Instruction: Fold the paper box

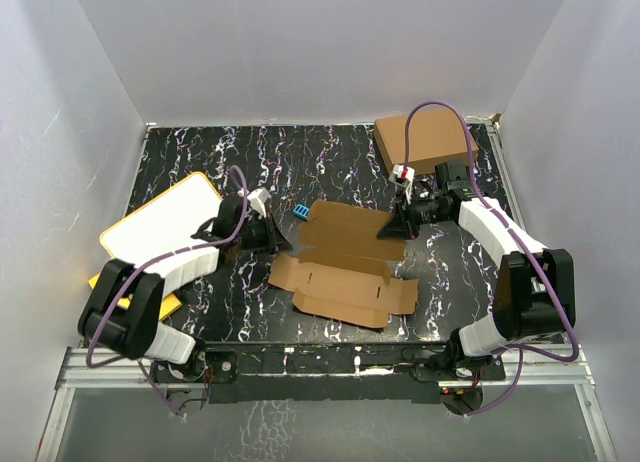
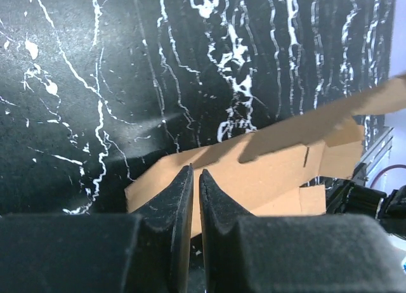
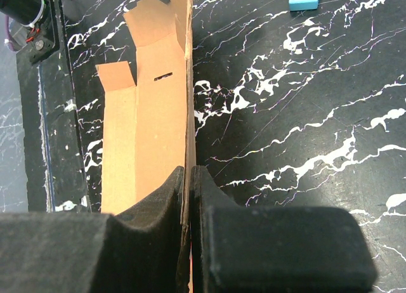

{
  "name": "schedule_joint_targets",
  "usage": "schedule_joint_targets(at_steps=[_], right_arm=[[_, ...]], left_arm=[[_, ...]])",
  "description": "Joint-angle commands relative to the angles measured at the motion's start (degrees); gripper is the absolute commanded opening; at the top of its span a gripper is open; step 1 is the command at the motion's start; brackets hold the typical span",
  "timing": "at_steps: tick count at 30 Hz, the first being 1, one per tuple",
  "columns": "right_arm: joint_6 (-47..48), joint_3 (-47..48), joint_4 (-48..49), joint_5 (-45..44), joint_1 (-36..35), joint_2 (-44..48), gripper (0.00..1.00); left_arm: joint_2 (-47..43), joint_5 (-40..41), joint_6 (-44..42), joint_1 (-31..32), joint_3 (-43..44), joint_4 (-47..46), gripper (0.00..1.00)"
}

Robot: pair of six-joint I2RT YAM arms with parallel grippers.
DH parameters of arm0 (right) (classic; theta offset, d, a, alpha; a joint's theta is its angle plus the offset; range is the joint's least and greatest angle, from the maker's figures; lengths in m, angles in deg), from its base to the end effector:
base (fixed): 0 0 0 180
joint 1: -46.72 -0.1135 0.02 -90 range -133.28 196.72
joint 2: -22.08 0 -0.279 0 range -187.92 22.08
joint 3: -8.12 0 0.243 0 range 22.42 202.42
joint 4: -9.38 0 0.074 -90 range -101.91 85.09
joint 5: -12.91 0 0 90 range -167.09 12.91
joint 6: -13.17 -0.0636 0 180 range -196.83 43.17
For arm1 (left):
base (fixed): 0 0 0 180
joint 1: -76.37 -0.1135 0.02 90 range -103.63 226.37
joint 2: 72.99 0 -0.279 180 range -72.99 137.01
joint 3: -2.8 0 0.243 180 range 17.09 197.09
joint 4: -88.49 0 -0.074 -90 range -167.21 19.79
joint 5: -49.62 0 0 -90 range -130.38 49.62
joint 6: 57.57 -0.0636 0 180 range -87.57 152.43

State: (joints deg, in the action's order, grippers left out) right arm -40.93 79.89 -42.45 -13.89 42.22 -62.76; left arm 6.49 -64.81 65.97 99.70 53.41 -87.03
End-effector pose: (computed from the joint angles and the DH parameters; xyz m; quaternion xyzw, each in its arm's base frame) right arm 0.2699 0.0782 0.2434 -0.3939 0.7409 0.4423 0.3166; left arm 0.2577 -0.1398 0.1980 0.0234 0.8659 -0.3846 0.3191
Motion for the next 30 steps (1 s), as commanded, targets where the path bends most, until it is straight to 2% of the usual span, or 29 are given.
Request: schedule_joint_targets(at_steps=[1, 8, 15, 21, 26, 30], right_arm=[[1.8, 0.3, 1.6, 2.8, -0.2, 0.1, 0.08], [2.0, 0.3, 1.4, 3.0, -0.3, -0.2, 0.08], [2.0, 0.3, 1.5, 2.9, -0.3, -0.3, 0.08], [1.7, 0.1, 1.7, 3.1, -0.6, -0.6, 0.08], [1.8, 0.3, 1.6, 2.8, -0.6, -0.3, 0.08], [2.1, 0.3, 1.6, 2.4, -0.5, 0.2, 0.08]], left_arm=[[4.3, -2.7, -2.0, 0.0, 3.8, -2.0, 0.07], [11.1, -9.3, -0.6, 0.9, 4.6, -6.4, 0.07], [12.8, -15.0, 2.1, 3.1, 3.3, -11.4, 0.07], [13.3, -16.5, 4.8, 3.8, 2.3, -14.1, 0.07], [12.3, -13.4, 3.2, 3.8, 2.4, -8.6, 0.09], [5.7, -6.9, -1.3, 3.0, 2.3, 0.8, 0.16]])
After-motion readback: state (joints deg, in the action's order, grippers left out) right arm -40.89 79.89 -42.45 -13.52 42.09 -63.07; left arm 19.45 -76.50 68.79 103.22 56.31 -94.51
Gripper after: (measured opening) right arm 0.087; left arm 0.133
